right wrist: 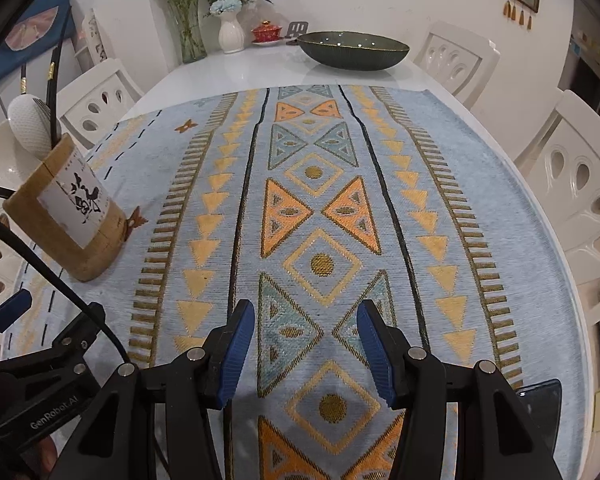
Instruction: Organize utensils
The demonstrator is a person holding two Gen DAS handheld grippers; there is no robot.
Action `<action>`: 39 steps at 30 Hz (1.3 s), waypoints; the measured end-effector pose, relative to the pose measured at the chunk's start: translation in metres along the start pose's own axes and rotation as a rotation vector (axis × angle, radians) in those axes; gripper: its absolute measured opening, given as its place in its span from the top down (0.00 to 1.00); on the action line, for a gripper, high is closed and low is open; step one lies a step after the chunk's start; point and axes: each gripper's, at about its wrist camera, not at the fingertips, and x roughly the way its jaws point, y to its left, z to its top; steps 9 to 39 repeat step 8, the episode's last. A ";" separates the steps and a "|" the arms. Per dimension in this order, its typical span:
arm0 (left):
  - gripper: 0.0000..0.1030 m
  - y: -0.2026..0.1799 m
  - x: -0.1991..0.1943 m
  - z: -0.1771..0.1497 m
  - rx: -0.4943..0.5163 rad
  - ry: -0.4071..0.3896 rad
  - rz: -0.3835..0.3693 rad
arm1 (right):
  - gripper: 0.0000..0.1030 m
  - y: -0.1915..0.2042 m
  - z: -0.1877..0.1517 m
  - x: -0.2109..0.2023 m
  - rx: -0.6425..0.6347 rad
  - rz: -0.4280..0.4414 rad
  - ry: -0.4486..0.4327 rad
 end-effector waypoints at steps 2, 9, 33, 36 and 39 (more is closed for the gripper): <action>0.00 0.002 0.002 0.000 0.002 -0.008 0.009 | 0.50 0.001 0.000 0.005 0.000 -0.007 0.000; 0.00 0.009 0.002 -0.002 0.000 -0.064 0.028 | 0.50 0.004 -0.001 0.014 0.010 -0.015 0.012; 0.00 0.009 0.002 -0.002 0.000 -0.064 0.028 | 0.50 0.004 -0.001 0.014 0.010 -0.015 0.012; 0.00 0.009 0.002 -0.002 0.000 -0.064 0.028 | 0.50 0.004 -0.001 0.014 0.010 -0.015 0.012; 0.00 0.009 0.002 -0.002 0.000 -0.064 0.028 | 0.50 0.004 -0.001 0.014 0.010 -0.015 0.012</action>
